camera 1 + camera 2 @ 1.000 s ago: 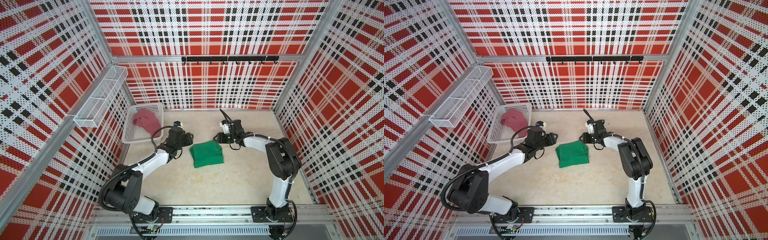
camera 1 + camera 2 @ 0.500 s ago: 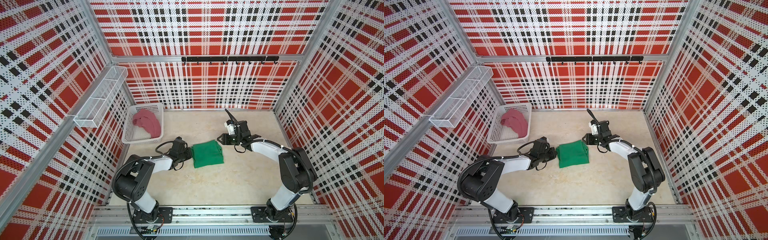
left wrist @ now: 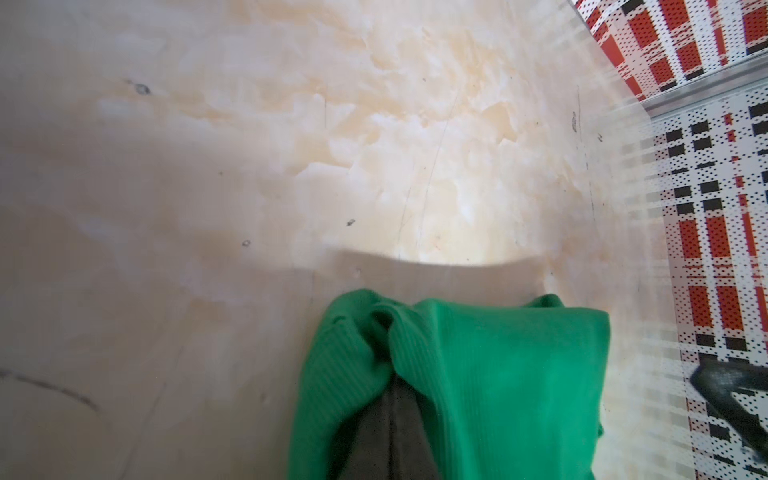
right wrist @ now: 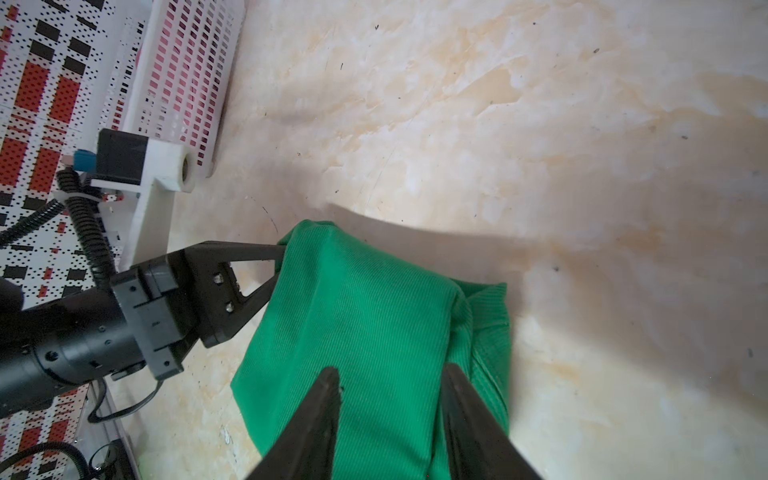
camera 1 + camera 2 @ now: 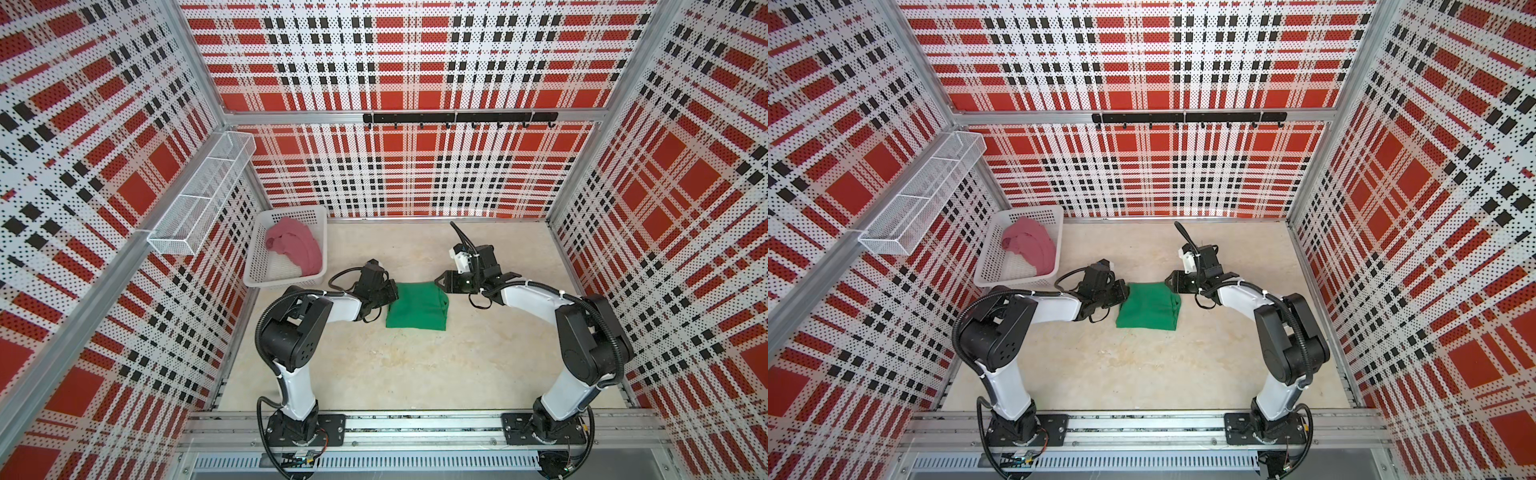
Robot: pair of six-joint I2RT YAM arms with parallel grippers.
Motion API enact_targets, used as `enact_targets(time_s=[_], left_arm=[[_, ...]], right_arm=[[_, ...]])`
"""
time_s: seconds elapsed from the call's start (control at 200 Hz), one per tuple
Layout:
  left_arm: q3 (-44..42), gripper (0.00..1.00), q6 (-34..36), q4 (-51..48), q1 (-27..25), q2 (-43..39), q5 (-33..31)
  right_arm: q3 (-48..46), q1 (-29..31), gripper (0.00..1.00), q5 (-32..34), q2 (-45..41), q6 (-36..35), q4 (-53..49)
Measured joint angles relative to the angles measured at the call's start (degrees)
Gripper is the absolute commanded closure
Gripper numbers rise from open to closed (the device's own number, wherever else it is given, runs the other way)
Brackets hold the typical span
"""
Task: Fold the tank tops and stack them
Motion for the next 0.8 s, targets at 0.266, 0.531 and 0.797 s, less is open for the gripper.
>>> enact_targets(time_s=[0.266,0.531,0.797], left_arm=[[-1.14,0.55,2.14,-3.37,0.28,-10.23,-2.73],[-5.01,0.54,2.54,-3.96,0.44,-14.14,-4.09],[-5.46,0.54,3.04,-5.95,0.17,-13.53,-4.37]], right_arm=[[-0.81,0.76,0.29,2.95,-0.26,1.92,-2.23],[-2.75,7.89,0.28,9.94,-0.31,6.69,-7.74],[-1.11,9.46,0.69,15.32,3.43,9.90,-11.02]])
